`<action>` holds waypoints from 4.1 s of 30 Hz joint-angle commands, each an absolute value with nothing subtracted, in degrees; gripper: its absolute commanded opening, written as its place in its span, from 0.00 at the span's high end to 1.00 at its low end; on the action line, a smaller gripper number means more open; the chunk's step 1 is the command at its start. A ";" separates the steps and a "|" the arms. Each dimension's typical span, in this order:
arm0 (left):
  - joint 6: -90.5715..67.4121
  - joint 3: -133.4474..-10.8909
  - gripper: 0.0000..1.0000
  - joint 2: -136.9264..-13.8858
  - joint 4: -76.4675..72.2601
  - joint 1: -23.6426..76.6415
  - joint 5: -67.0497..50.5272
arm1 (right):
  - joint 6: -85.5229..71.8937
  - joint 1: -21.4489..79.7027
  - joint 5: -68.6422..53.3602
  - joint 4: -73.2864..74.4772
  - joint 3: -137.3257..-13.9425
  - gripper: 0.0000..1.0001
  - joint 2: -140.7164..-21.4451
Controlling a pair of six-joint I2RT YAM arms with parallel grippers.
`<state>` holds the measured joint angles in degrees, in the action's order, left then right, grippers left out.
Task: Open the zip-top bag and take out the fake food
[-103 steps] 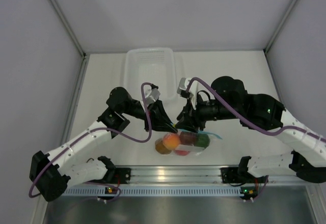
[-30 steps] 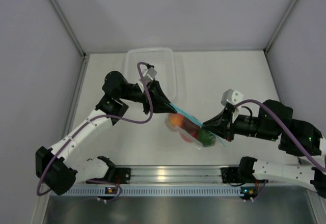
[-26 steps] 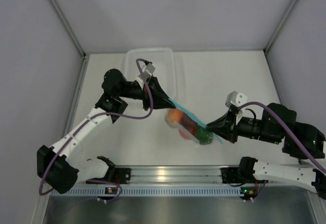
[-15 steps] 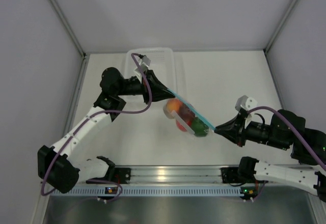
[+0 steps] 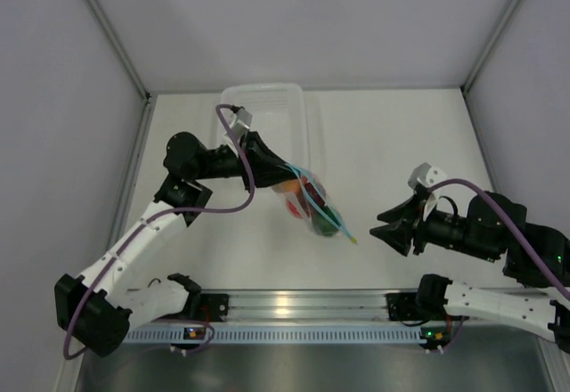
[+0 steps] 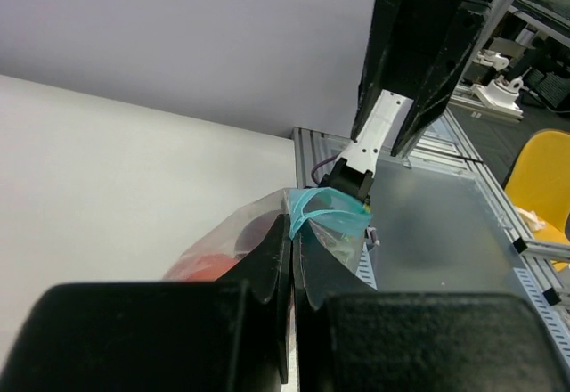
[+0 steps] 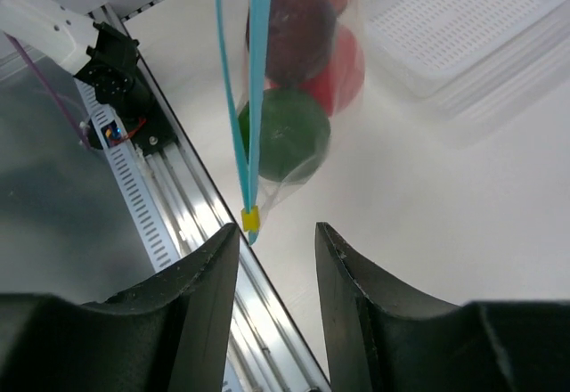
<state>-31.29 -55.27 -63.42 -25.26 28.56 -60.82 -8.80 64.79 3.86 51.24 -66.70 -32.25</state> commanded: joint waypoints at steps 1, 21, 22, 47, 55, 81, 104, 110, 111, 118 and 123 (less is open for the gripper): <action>-30.23 -53.53 1.00 -60.47 -28.39 29.62 -61.43 | -11.42 64.69 5.97 44.75 -66.62 0.59 -35.24; -30.23 -52.82 1.00 -64.69 -28.39 29.97 -64.51 | -11.69 64.69 6.76 35.60 -71.36 0.61 -49.83; -30.15 -52.82 1.00 -64.86 -28.48 29.97 -64.42 | -11.60 64.69 6.94 35.51 -71.63 0.61 -49.92; -29.88 -53.35 1.00 -65.21 -28.48 30.15 -65.22 | -8.88 64.60 11.34 37.00 -72.07 0.64 -56.07; -30.15 -53.79 1.00 -65.39 -28.39 30.06 -64.78 | -8.00 64.69 10.63 38.49 -71.90 0.70 -56.42; -30.13 -53.53 0.02 -63.81 -15.20 30.32 -39.75 | -11.95 64.69 26.97 52.29 -82.26 1.00 -69.15; -49.48 -40.95 0.17 -64.06 1.32 54.93 17.67 | -33.57 58.10 41.22 44.74 -71.90 1.00 -73.39; -51.50 -43.50 0.18 -69.79 0.62 56.77 16.17 | -36.12 58.18 44.03 43.51 -70.93 1.00 -74.35; -51.76 -43.51 0.17 -69.70 0.62 57.65 16.52 | -36.30 58.18 45.08 43.24 -70.67 1.00 -74.27; -52.56 -41.40 0.46 -70.75 -2.55 58.71 19.51 | -36.65 58.36 43.16 39.64 -68.38 1.00 -72.69; -52.91 -41.31 1.00 -73.82 -2.46 58.62 22.59 | -35.77 58.71 44.29 41.04 -68.20 1.00 -73.39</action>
<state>-52.71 -40.40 -71.81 -0.16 58.52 19.31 -35.62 58.61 42.09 44.10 -67.92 -74.61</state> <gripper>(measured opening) 0.123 0.010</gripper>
